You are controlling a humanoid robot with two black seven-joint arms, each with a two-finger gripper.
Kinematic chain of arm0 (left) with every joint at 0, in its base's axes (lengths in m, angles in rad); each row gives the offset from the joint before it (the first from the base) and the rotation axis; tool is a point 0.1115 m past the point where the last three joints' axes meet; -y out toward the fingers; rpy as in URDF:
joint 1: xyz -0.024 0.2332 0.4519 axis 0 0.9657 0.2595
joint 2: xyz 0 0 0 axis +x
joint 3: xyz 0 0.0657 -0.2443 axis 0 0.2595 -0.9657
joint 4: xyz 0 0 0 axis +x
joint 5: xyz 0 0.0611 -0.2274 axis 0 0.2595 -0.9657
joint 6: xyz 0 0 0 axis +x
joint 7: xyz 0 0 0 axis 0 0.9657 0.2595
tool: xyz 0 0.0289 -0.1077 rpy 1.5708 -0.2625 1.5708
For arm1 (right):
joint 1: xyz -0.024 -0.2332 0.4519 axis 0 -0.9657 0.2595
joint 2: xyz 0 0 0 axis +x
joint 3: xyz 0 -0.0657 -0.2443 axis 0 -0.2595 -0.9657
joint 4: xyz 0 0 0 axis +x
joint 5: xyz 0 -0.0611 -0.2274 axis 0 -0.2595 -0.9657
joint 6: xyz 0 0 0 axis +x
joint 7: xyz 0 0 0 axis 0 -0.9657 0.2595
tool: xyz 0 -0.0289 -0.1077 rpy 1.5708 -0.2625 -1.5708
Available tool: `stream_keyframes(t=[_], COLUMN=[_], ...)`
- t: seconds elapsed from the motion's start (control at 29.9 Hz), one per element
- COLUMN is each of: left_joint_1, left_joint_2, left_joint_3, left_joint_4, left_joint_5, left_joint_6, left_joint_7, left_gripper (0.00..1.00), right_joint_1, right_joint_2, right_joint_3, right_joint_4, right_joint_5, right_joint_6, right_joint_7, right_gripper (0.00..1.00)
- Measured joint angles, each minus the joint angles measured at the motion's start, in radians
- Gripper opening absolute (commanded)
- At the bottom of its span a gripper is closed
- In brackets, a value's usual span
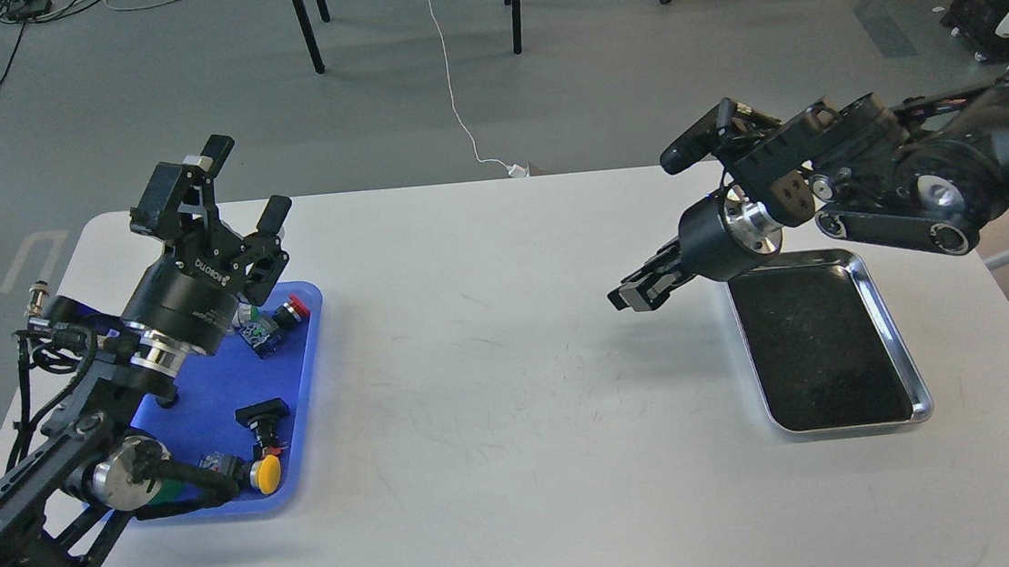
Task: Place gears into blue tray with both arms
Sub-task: 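Carry the second gear to the table center and release it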
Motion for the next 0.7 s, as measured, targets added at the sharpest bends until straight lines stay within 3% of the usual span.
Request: stream_keyframes(t=[0.23,0.53,0.7], left_joint_1=[0.019,0.04,0.04], left_joint_2=[0.012,0.017,0.02], left_joint_3=[-0.013,-0.03,-0.031], left_joint_4=[-0.001,-0.002,-0.002], left_joint_5=[-0.001,-0.001,-0.002], left_joint_6=[-0.003,-0.024,-0.026], left_joint_7=[0.0,0.0,0.0], left_gripper=[0.98,0.98,0.98], right_joint_1=[-0.026,-0.075,-0.095], right_joint_2=[0.191,0.214,0.214], right_joint_3=[-0.079,-0.119,-0.121], right_joint_4=[-0.035,-0.031,-0.031], right_joint_5=[0.08,0.084,0.084], right_joint_6=[-0.048,-0.087,-0.107], right_joint_7=[0.0,0.0,0.0], right_gripper=[0.22,0.23,0.32])
